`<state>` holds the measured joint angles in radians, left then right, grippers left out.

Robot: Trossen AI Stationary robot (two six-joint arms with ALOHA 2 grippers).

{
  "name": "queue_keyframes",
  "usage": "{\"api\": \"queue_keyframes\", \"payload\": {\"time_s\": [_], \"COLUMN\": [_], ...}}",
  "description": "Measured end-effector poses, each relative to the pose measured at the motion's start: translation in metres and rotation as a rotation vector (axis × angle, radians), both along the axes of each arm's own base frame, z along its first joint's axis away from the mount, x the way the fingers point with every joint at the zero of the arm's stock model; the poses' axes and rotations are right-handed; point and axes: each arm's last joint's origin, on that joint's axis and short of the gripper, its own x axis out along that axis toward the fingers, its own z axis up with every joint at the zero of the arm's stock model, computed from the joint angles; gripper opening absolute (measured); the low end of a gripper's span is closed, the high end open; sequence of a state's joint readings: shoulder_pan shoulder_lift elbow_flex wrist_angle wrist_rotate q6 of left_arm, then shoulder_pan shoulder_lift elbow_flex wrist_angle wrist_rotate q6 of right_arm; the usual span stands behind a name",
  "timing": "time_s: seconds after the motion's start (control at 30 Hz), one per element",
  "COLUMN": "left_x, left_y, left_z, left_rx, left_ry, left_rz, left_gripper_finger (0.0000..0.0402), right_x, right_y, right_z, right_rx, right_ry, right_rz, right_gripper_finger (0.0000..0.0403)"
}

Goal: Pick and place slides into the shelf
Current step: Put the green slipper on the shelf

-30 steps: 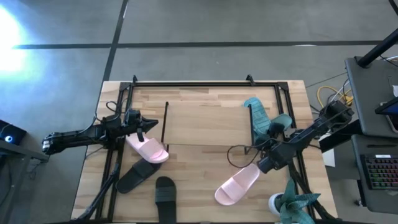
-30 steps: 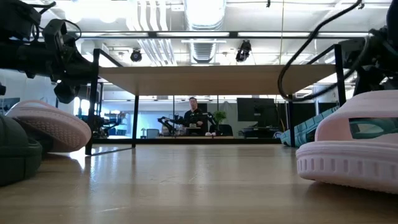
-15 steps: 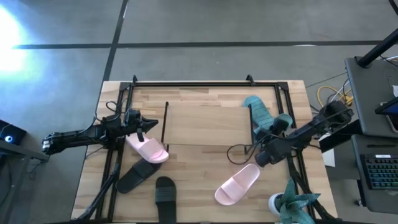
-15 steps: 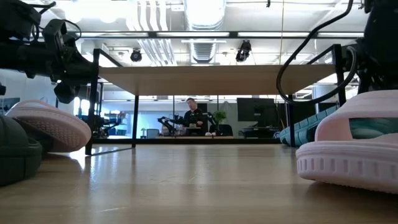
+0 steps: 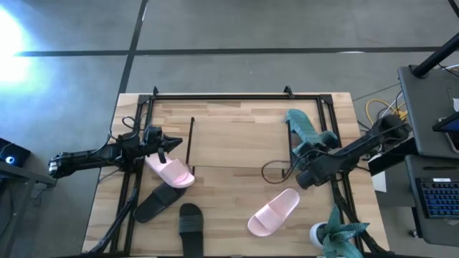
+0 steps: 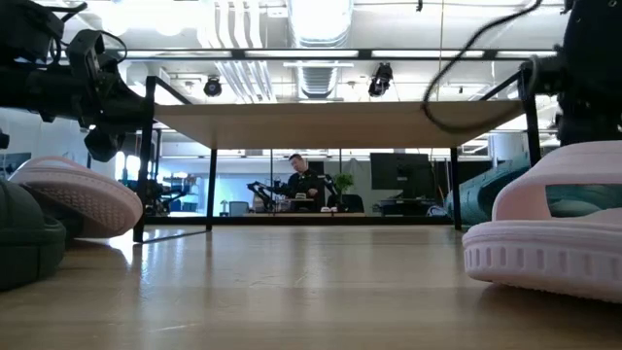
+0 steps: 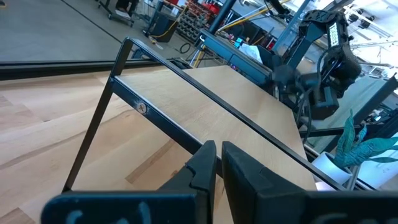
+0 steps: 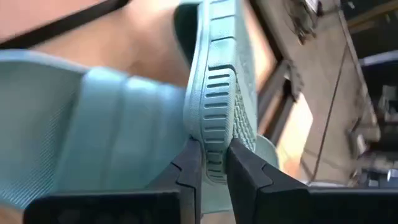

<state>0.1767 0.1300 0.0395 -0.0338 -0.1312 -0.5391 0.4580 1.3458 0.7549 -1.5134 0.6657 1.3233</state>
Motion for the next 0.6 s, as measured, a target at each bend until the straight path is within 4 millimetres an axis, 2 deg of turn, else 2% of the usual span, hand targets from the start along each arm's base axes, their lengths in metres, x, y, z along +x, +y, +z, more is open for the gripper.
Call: {"api": "queue_keyframes", "payload": {"time_s": [0.17, 0.37, 0.6], "left_x": [0.000, 0.000, 0.000], "left_y": [0.000, 0.000, 0.000], "left_z": [0.000, 0.000, 0.000], "left_rx": [0.000, -0.001, 0.000], "left_ry": [0.000, 0.003, 0.000], "left_rz": [0.000, 0.000, 0.000], "left_gripper_finger": [0.0012, 0.0012, 0.0012], "right_x": [-0.008, -0.007, 0.004], "right_y": [-0.005, -0.014, -0.031], "right_z": [0.026, 0.058, 0.095], "right_rx": [-0.004, -0.059, -0.274], "right_ry": [-0.218, -0.525, -0.801], "right_rz": [-0.075, -0.123, -0.141], "right_gripper_finger": [0.0035, 0.0034, 0.0033]}}
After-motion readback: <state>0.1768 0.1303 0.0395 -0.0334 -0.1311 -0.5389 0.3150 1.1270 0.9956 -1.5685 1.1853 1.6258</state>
